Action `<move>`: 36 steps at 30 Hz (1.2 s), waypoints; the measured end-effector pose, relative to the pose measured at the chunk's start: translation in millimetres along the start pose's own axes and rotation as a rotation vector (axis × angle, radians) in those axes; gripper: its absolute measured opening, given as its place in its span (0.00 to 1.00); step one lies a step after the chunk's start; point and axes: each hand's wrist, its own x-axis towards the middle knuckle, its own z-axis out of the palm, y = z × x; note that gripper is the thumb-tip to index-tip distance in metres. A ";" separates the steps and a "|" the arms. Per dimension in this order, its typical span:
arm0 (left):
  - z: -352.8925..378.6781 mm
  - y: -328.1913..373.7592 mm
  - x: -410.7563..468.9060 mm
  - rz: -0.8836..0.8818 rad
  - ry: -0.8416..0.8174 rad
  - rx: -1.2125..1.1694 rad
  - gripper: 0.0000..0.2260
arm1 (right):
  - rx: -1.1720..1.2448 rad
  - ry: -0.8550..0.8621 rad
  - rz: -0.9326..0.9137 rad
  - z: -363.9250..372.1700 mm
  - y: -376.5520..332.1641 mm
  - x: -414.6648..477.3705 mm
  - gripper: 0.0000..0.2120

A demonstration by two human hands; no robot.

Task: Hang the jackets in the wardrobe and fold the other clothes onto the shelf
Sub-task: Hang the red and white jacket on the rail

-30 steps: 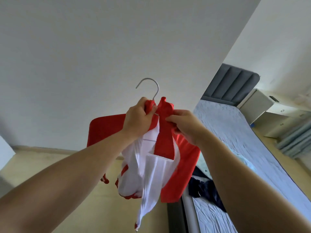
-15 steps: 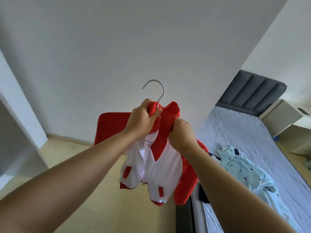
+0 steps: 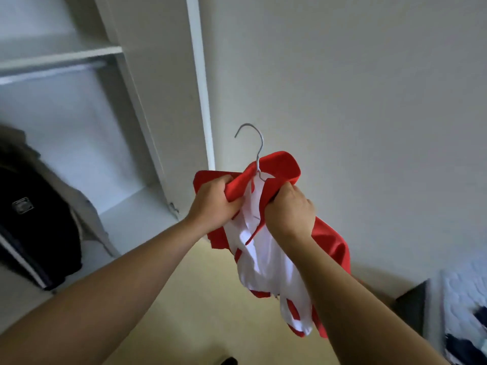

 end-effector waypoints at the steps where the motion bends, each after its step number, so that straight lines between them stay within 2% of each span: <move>1: -16.5 -13.8 -1.0 -0.036 -0.026 0.022 0.11 | 0.003 -0.008 -0.023 6.6 -16.1 0.9 0.05; 6: -79.4 -79.0 4.3 -0.125 -0.131 0.061 0.12 | -0.020 -0.058 -0.094 44.3 -88.4 20.5 0.06; 12: -146.9 -174.5 36.4 -0.112 -0.046 0.015 0.07 | -0.023 -0.099 -0.146 120.0 -185.9 60.0 0.06; 18: -217.0 -263.1 87.5 -0.113 -0.066 -0.004 0.11 | 0.027 -0.100 -0.167 209.4 -283.9 102.4 0.04; 19: -229.3 -275.3 97.2 -0.118 -0.054 -0.024 0.14 | 0.029 -0.111 -0.171 223.8 -299.2 111.1 0.04; 21: -249.8 -293.7 113.6 -0.174 0.010 -0.111 0.20 | 0.025 -0.133 -0.169 244.9 -320.1 124.8 0.03; 23: -271.0 -315.4 136.7 -0.209 0.144 -0.131 0.21 | 0.015 -0.147 -0.179 266.0 -338.7 142.6 0.08; 27: -300.9 -362.6 185.9 -0.149 0.403 0.037 0.04 | 0.072 -0.115 -0.226 305.5 -368.2 181.3 0.08; 28: -305.1 -373.7 197.4 -0.166 0.440 0.042 0.04 | 0.092 -0.109 -0.236 315.9 -375.1 190.9 0.07; 32: -308.1 -418.9 241.5 -0.350 0.454 -0.074 0.22 | 0.152 -0.098 -0.274 363.1 -398.8 229.4 0.06; 34: -311.7 -437.4 263.5 -0.423 0.435 -0.106 0.24 | 0.183 -0.087 -0.280 386.6 -410.3 251.0 0.07; 36: -321.7 -455.1 285.4 -0.471 0.404 0.016 0.21 | 0.209 -0.078 -0.276 404.9 -420.1 272.0 0.09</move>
